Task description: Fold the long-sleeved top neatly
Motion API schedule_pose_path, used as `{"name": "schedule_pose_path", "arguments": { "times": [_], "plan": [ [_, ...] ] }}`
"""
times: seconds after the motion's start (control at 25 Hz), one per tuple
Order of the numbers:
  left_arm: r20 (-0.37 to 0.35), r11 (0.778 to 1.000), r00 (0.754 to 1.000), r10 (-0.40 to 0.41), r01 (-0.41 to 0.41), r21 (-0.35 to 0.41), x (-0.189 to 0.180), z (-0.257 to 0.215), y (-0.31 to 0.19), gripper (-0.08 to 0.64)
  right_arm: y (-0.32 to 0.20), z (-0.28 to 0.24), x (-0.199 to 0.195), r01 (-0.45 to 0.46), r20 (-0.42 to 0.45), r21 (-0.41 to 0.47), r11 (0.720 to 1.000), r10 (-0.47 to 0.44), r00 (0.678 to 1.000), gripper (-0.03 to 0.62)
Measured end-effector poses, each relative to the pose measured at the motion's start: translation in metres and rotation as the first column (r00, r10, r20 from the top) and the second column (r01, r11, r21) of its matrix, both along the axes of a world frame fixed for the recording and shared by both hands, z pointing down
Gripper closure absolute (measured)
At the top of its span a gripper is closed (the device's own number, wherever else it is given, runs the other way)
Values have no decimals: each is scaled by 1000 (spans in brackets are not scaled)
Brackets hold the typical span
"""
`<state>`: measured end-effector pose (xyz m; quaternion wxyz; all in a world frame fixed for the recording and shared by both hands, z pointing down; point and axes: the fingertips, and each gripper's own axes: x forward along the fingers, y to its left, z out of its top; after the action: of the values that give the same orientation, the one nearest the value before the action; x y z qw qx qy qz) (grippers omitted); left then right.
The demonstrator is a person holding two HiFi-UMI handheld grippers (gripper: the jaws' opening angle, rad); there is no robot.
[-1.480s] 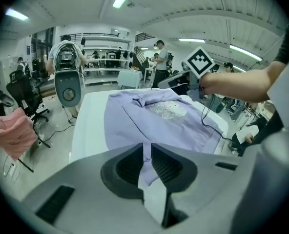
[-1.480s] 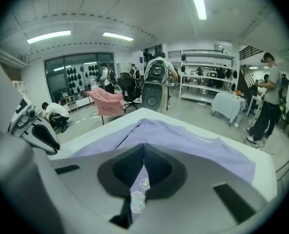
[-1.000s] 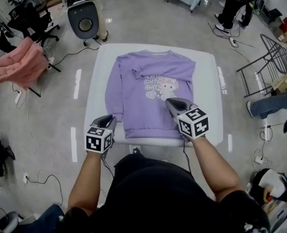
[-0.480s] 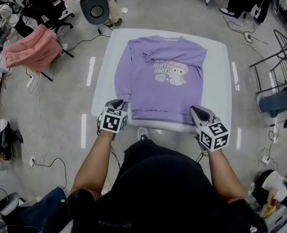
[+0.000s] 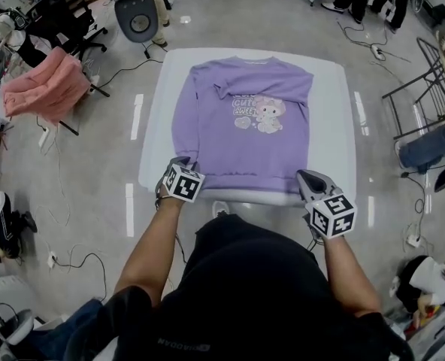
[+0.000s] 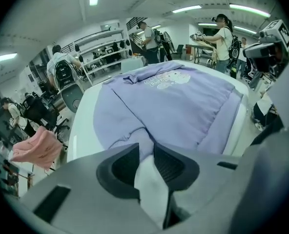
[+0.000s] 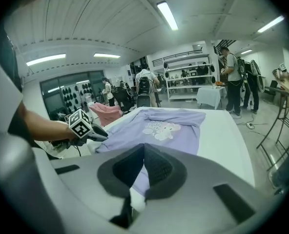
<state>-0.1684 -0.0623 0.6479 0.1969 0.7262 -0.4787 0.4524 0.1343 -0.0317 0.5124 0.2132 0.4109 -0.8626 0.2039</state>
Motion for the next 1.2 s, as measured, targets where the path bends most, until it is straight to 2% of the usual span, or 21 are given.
{"name": "schedule_pose_path", "arguments": {
  "times": [0.08, 0.2, 0.32, 0.52, 0.64, 0.76, 0.88, 0.96, 1.08, 1.2],
  "plan": [
    [-3, 1000, 1000, -2, 2, -4, -2, 3, 0, 472, -2, 2, 2, -11, 6, -7, 1000, 11, 1000, 588],
    [-56, 1000, 998, -7, 6, -23, 0, 5, 1, 464, -3, 4, 1, -18, 12, -12, 1000, 18, 1000, 588],
    [-97, 999, 995, -11, 8, -37, 4, 5, -1, 426, -5, 4, -1, -22, 14, -15, 1000, 22, 1000, 588],
    [-70, 997, 996, -53, 50, -57, -7, 14, -3, 428, -7, 5, -8, -17, 18, -19, 1000, 18, 1000, 588],
    [-79, 996, 993, -88, 87, -17, -15, 6, -6, 519, -5, 8, -9, -13, 13, -31, 999, 14, 1000, 588],
    [-140, 994, 985, -103, 109, 32, -20, -15, -8, 529, -7, 10, -9, -10, 4, -41, 999, 10, 1000, 588],
    [-238, 982, 958, -162, 179, 52, -39, -46, -15, 531, -12, 12, -12, -2, -1, -47, 999, 2, 1000, 588],
    [-321, 969, 923, -210, 241, 60, -58, -71, -23, 532, -16, 11, -17, 6, -2, -47, 999, -6, 1000, 588],
    [-423, 942, 867, -264, 326, 81, -94, -116, -42, 532, -25, 7, -27, 24, 6, -38, 999, -24, 1000, 588],
    [-473, 911, 834, -285, 390, 138, -127, -165, -67, 532, -35, 2, -35, 34, 12, -25, 999, -34, 999, 588]
  ]
}}
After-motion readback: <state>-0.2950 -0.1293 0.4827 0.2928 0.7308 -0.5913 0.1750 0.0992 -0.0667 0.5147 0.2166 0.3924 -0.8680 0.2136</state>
